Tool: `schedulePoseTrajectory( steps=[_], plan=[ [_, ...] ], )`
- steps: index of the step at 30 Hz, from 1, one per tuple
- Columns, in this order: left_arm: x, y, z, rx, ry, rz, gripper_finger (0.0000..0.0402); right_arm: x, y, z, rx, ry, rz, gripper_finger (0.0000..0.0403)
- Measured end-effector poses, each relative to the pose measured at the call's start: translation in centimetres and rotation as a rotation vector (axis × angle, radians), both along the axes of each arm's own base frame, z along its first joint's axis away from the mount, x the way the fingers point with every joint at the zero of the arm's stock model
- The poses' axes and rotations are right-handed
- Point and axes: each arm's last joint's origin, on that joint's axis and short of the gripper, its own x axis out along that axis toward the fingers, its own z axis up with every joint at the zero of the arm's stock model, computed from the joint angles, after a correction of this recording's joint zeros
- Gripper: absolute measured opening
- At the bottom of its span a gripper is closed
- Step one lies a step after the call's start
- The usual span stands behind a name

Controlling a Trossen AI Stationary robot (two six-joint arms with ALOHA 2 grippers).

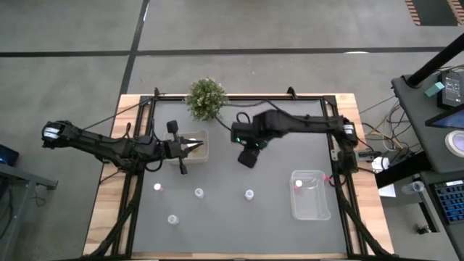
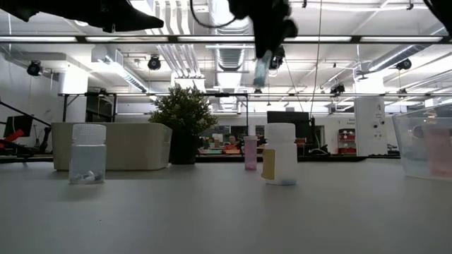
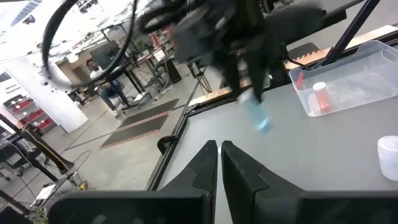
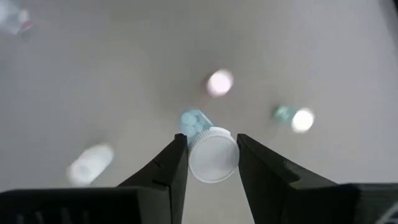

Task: Pick and place medicine bottles into bin by pill shape (circle, oval)
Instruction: Put the left blue pill bottle into the transparent bin

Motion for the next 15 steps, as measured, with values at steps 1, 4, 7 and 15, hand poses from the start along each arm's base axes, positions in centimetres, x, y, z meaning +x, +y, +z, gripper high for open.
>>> schedulePoseTrajectory(
  steps=[1,4,7,15],
  plan=[
    [0.0,0.0,0.0,0.0,0.0,0.0,0.0005,-0.4,0.9,0.3,0.004,0.006,0.007,0.0116],
    [0.0,0.0,0.0,-0.001,-0.004,0.0,0.0005,-1.7,3.6,1.2,0.014,0.019,0.037,0.0115],
    [0.0,0.0,0.1,-0.002,-0.008,0.0,0.0005,-2.9,6.3,1.8,0.032,0.039,0.069,0.0117],
    [0.0,0.0,0.2,-0.013,-0.024,0.002,0.0005,-5.4,12.9,2.0,0.133,0.081,0.151,0.012]
  ],
)
